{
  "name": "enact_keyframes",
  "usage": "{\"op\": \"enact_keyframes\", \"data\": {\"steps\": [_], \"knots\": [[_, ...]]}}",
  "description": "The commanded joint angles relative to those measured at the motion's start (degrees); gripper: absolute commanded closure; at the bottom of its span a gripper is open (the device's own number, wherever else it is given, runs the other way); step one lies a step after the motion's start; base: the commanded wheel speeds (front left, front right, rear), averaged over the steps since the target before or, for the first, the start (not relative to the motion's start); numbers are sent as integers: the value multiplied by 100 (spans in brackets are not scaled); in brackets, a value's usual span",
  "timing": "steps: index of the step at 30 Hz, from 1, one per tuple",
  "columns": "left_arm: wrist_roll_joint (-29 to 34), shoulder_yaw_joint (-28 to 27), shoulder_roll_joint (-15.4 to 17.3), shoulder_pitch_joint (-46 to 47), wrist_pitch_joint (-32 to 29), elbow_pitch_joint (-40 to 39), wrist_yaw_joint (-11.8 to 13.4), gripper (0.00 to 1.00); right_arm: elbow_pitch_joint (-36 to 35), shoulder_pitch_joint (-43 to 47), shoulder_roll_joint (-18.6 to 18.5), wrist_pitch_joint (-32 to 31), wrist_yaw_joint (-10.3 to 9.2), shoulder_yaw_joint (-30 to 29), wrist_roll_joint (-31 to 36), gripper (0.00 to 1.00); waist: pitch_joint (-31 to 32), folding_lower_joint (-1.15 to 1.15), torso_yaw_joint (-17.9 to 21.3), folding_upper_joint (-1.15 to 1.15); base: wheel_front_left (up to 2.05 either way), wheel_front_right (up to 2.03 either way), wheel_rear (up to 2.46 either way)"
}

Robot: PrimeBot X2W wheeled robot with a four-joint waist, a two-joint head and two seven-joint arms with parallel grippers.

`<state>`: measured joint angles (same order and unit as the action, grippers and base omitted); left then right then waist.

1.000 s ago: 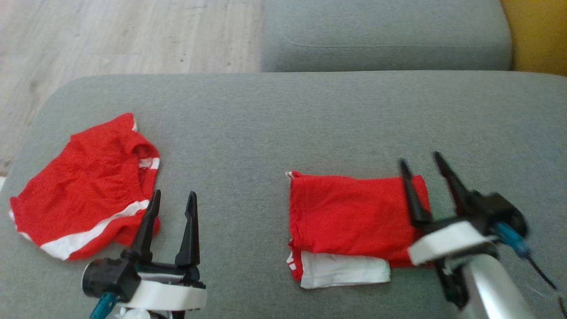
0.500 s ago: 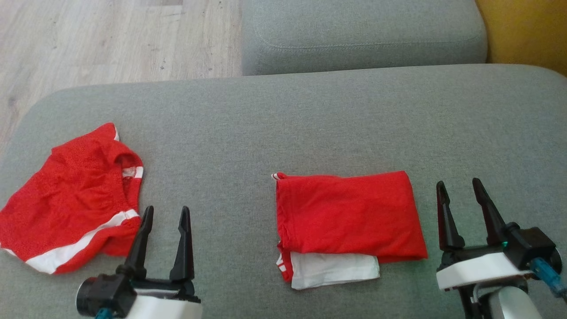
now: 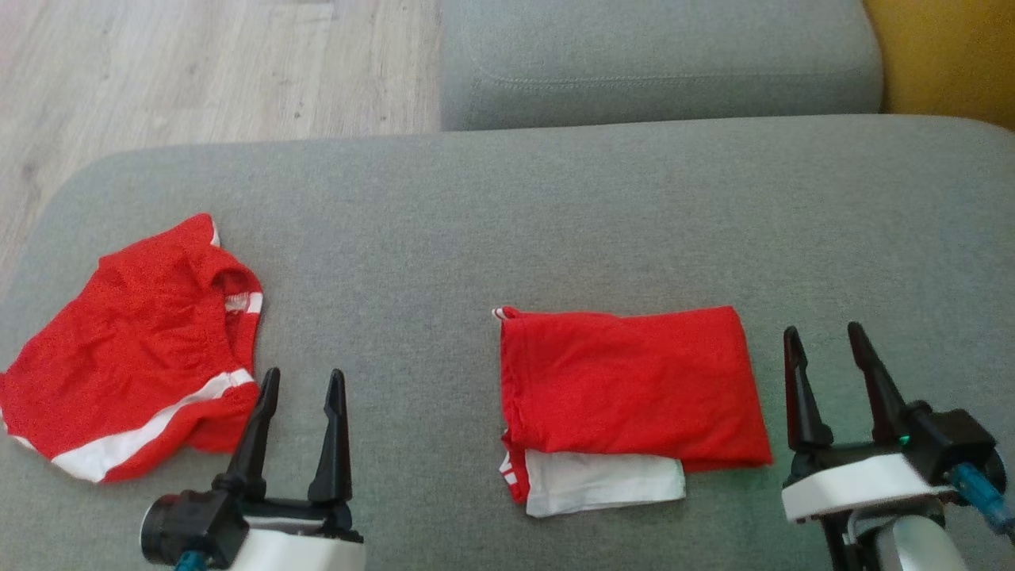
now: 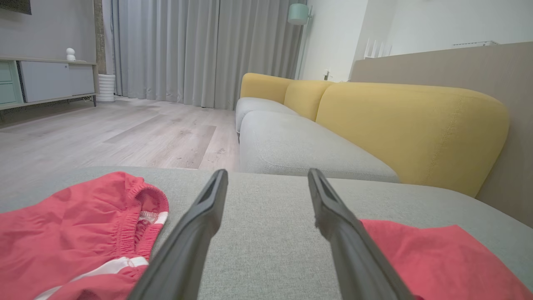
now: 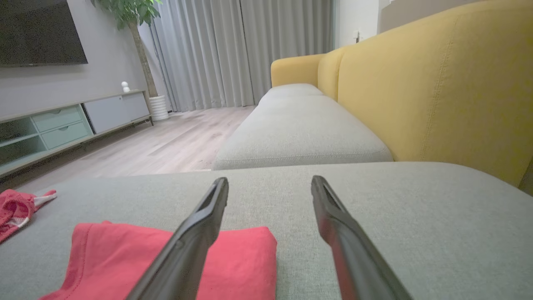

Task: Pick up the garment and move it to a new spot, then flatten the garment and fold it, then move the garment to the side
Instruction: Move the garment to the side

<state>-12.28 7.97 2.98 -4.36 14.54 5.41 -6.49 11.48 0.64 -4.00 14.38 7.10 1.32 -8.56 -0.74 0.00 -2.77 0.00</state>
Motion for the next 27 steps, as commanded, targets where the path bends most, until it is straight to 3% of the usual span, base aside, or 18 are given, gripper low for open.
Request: {"op": "enact_keyframes", "data": {"steps": [1,7,17,24,25,26,27], "knots": [[36,-126,-11,214,46,-187,5,0,-123,-114,-6,62,39,128,12,0,-43,0,-27,0,0,0,0],[27,-38,-11,344,46,-203,-13,0,536,-353,17,-35,39,186,98,0,-299,0,-138,0,0,0,0],[15,59,-11,548,46,-114,-46,0,1853,-869,78,-652,39,225,-175,0,-589,0,-344,0,0,0,0],[37,83,-11,600,46,-112,-56,0,2415,-1059,108,-702,39,379,-433,0,-641,0,-390,0,0,0,0],[44,80,-11,602,46,-113,-57,0,2463,-1077,109,-728,39,486,-484,29,-639,0,-383,0,0,0,0],[54,75,-11,605,46,-118,-58,0,2497,-1103,110,-735,39,577,-508,100,-638,0,-365,0,0,0,0],[64,78,-11,613,46,-125,-60,0,2521,-1132,110,-710,39,636,-499,100,-635,0,-346,0,0,0,0]]}}
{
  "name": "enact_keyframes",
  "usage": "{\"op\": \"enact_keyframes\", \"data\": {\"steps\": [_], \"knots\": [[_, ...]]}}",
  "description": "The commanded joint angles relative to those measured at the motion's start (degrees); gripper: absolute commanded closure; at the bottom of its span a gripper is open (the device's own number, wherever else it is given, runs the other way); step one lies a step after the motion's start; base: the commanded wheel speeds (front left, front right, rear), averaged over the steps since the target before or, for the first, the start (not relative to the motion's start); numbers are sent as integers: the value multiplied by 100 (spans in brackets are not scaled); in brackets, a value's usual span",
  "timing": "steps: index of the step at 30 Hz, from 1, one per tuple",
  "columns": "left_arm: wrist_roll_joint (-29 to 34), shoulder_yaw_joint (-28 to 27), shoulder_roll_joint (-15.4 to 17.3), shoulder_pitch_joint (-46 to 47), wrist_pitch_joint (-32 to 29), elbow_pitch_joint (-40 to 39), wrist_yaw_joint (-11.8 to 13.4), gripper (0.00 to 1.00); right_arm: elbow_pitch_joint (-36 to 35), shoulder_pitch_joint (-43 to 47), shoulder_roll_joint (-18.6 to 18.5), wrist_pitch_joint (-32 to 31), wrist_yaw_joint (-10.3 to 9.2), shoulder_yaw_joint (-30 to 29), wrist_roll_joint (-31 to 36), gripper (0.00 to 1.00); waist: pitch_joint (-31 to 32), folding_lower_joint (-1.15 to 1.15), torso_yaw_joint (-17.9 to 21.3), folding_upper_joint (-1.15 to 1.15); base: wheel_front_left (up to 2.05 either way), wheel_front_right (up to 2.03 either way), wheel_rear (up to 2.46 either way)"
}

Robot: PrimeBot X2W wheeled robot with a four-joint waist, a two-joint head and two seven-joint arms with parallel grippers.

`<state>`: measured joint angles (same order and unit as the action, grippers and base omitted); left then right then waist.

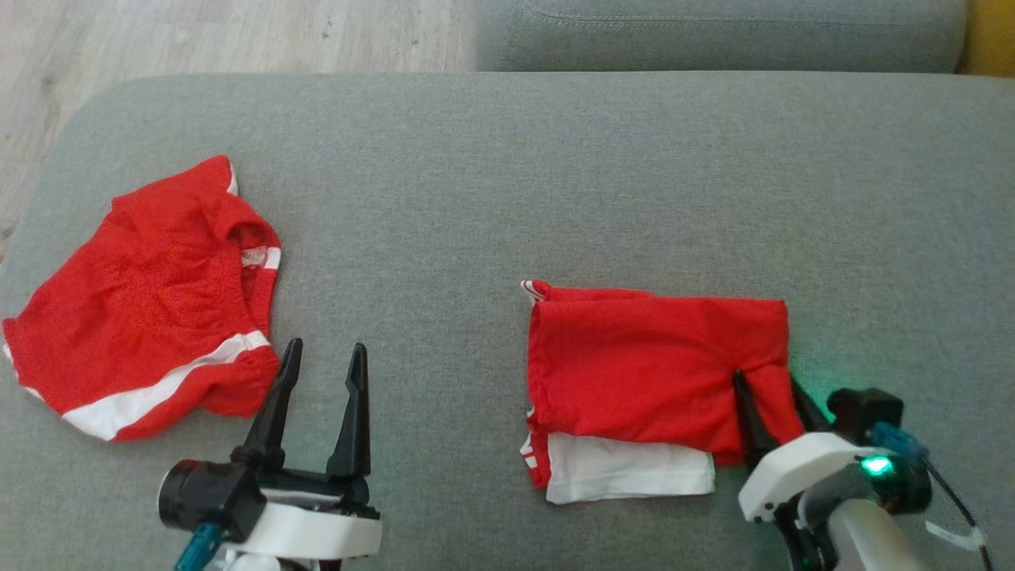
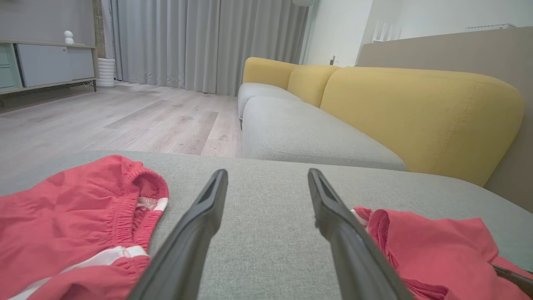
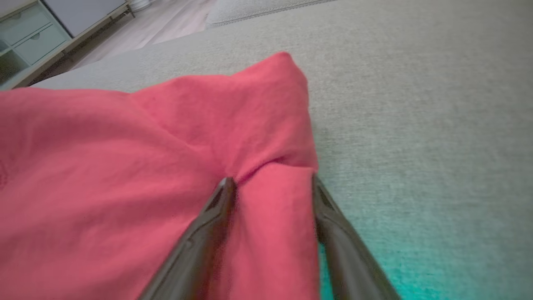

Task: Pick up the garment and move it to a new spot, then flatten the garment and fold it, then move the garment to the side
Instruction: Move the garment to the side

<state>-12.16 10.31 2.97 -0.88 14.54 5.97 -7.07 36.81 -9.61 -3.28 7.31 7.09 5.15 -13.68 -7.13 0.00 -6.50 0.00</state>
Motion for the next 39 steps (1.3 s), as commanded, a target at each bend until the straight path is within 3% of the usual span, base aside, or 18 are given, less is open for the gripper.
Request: {"op": "enact_keyframes", "data": {"steps": [1,11,20,27,33,39], "knots": [[59,-148,-9,270,46,-193,-3,0,9,-142,38,30,40,291,44,100,11,0,57,0,0,0,0],[102,-12,-9,284,46,-224,-17,0,-1,-662,-441,316,40,543,699,100,148,0,595,0,0,0,0],[160,184,-9,572,46,-309,-29,0,-49,-1735,-1981,289,40,1273,685,100,-230,0,1165,0,0,0,0],[284,245,-9,858,46,-298,-37,0,621,-2689,-3137,442,40,1064,271,100,-797,0,1161,0,0,0,0],[318,221,8,1013,46,-296,-40,0,1238,-3255,-3460,528,40,801,83,100,-1104,0,1020,0,0,0,0],[292,160,22,1002,46,-299,-41,0,1701,-3477,-3434,620,40,735,41,100,-1171,0,937,0,0,0,0]]}}
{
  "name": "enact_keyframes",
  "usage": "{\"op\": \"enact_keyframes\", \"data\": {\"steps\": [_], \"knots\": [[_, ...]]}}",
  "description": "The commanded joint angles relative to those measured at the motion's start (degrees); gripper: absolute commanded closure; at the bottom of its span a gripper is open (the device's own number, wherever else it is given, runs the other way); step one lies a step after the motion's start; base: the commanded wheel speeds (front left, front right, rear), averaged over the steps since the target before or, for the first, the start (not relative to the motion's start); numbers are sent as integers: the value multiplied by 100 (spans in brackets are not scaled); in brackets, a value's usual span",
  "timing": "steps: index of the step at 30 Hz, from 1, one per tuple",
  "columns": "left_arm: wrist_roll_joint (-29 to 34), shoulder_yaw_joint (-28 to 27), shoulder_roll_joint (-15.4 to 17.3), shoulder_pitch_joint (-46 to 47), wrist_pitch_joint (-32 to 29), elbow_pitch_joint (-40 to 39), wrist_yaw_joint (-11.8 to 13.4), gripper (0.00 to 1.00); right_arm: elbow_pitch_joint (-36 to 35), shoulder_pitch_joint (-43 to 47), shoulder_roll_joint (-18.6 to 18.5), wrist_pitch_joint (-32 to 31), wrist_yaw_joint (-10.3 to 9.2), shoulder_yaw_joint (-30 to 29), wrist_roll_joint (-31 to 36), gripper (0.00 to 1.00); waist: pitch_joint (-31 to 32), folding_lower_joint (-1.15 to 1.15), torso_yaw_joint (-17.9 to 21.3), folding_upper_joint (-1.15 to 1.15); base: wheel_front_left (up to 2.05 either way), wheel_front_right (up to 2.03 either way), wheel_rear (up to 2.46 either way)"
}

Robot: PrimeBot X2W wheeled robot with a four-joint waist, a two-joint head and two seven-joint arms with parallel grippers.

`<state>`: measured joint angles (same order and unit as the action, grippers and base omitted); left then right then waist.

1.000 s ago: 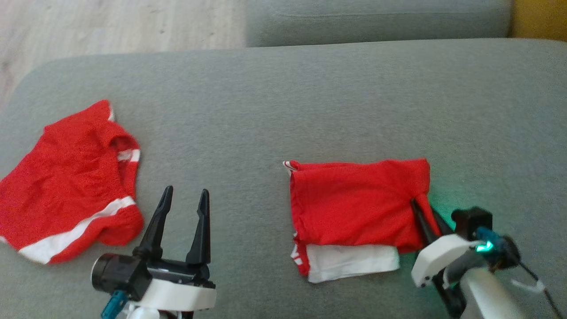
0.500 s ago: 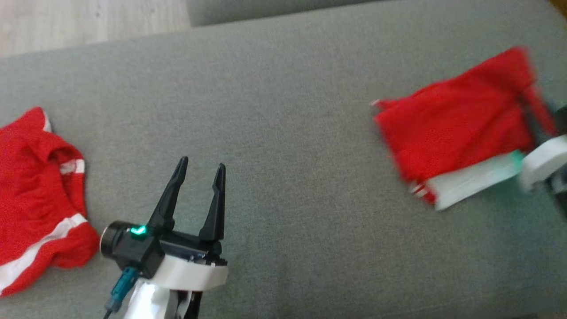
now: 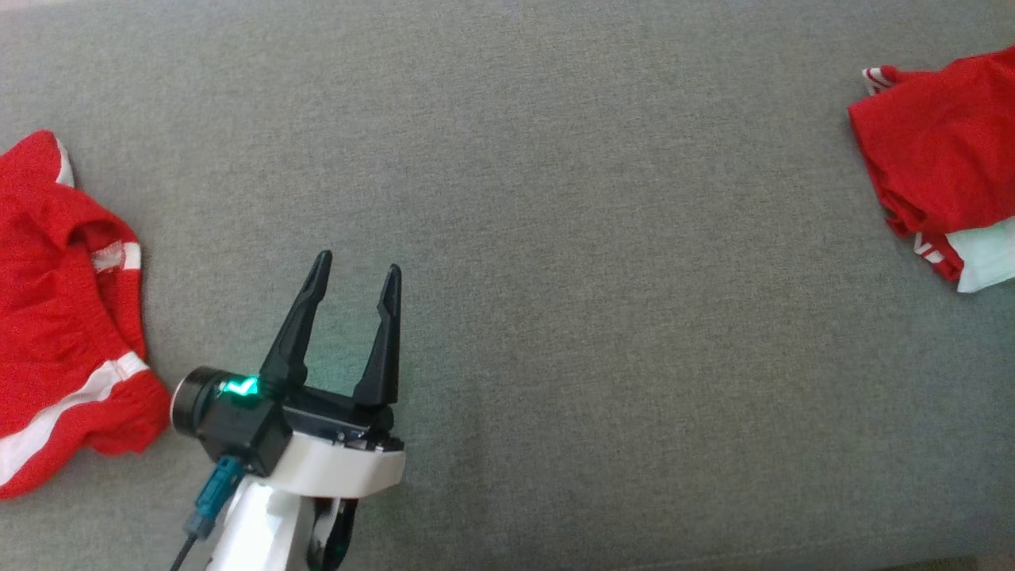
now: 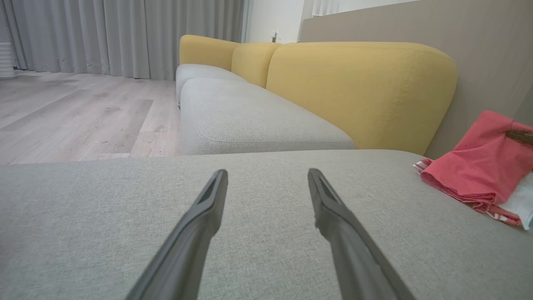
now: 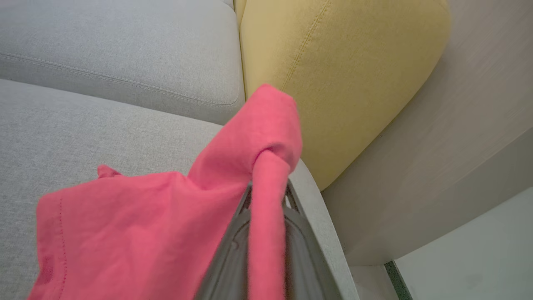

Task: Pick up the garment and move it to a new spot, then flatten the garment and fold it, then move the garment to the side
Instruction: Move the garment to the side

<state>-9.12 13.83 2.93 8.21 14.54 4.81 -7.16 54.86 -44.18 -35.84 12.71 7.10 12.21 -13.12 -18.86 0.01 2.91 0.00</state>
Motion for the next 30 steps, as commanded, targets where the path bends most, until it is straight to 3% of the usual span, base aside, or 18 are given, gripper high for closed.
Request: {"op": "enact_keyframes", "data": {"steps": [1,4,5,6,7,13,19,23,30], "knots": [[-14,-204,26,87,46,-184,-32,0,-46,-31,-159,93,39,38,-11,100,2,-1,-10,0,0,0,0],[-28,-248,26,70,46,-193,-32,0,122,-80,-105,115,39,37,-25,100,-2,-1,-13,0,0,0,0],[-29,-256,26,69,46,-194,-32,0,176,-100,-93,121,39,27,-23,80,-3,-1,-12,0,0,0,0],[-30,-262,28,71,46,-193,-32,0,229,-119,-84,126,39,18,-12,13,-4,-1,-10,0,0,0,0],[-33,-268,30,74,46,-190,-32,0,272,-138,-72,133,39,11,-2,0,-4,-1,-8,0,0,0,0],[-52,-287,29,73,46,-138,-32,0,424,-234,-7,172,39,-91,20,0,106,-1,19,0,0,0,0],[-85,-308,21,41,46,-118,-33,0,143,-235,118,214,39,-71,137,0,365,-1,29,0,0,0,0],[-129,-429,12,-40,46,-138,-33,0,-409,-87,434,225,39,-98,27,0,691,-1,6,0,0,0,0],[-147,-785,-1,-268,46,-284,-33,0,-2000,709,1169,228,39,-481,-65,0,1208,-1,-98,0,0,0,0]]}}
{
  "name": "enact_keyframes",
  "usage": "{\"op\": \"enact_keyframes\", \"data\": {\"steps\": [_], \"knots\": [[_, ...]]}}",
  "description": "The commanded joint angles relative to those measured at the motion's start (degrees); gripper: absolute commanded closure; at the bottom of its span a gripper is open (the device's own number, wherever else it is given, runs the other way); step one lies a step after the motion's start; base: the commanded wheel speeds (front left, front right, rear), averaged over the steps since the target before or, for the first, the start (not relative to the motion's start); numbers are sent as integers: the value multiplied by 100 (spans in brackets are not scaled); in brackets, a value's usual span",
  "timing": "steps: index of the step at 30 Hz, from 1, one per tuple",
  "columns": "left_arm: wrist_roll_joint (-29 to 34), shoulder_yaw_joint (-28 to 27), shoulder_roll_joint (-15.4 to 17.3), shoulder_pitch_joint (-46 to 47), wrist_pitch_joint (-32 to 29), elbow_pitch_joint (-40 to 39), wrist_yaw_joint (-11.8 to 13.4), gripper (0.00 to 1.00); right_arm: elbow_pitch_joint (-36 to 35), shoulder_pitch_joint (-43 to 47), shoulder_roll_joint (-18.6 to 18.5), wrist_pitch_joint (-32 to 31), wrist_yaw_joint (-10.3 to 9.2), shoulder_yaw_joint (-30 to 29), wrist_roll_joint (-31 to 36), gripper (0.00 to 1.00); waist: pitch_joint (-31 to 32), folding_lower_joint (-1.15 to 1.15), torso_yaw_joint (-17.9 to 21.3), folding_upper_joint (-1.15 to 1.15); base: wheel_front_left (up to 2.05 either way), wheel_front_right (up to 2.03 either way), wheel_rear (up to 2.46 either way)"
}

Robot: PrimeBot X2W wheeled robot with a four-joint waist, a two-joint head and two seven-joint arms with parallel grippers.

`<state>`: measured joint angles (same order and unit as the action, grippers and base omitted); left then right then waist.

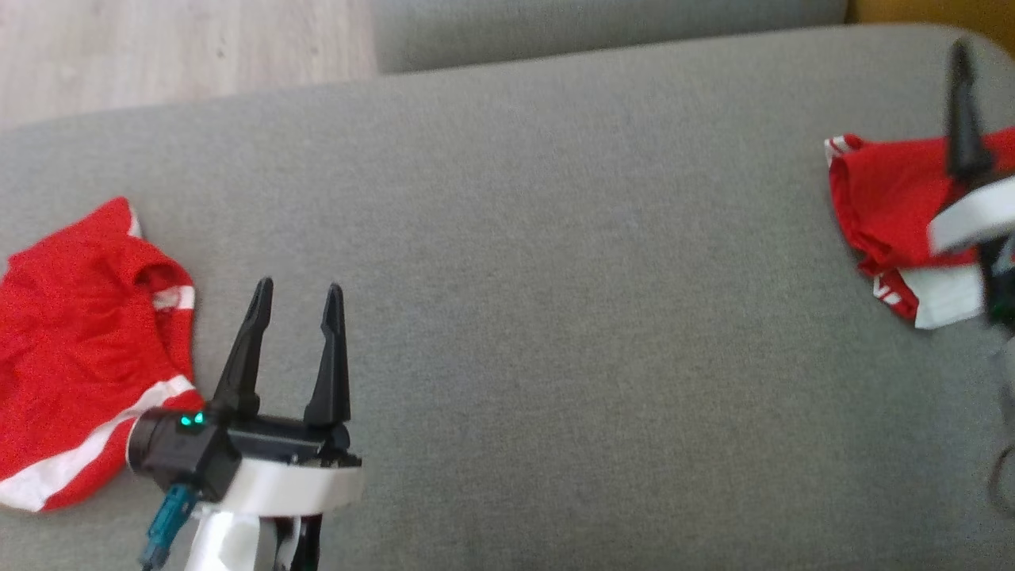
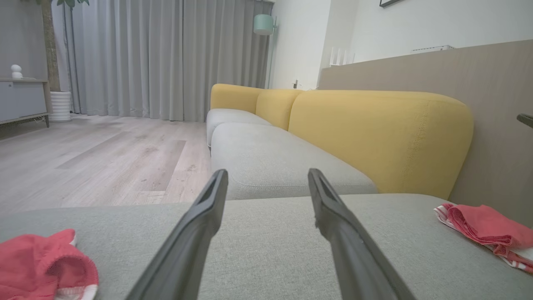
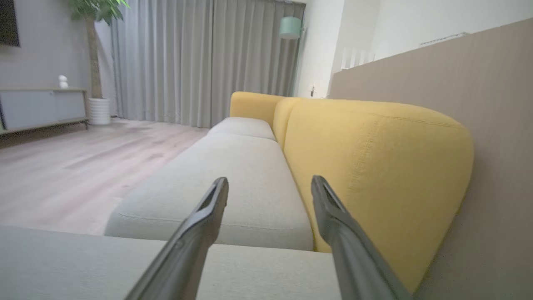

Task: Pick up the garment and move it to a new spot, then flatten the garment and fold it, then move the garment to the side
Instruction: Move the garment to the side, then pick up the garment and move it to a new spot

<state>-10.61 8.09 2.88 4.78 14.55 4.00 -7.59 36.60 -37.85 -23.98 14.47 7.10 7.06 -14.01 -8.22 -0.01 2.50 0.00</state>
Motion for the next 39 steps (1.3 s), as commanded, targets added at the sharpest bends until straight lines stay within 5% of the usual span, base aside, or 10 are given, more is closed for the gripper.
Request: {"op": "enact_keyframes", "data": {"steps": [1,6,15,21,39], "knots": [[18,-212,3,37,45,-213,10,0,-364,247,109,51,39,-42,37,0,198,1,-81,0,0,0,0],[-66,-244,1,-152,45,-236,10,0,-1095,1102,891,42,39,-522,152,0,457,1,-199,0,0,0,0],[-171,-198,0,-427,45,-223,11,0,-1956,2690,1955,37,39,-415,703,0,670,1,-377,0,0,0,0],[-186,-89,0,-502,45,-124,51,0,-2739,3326,2103,50,39,-364,995,0,706,1,-431,0,0,0,0],[-515,49,0,-587,45,132,25,0,-3082,3863,2109,52,39,-579,728,0,785,1,-324,0,0,0,0]]}}
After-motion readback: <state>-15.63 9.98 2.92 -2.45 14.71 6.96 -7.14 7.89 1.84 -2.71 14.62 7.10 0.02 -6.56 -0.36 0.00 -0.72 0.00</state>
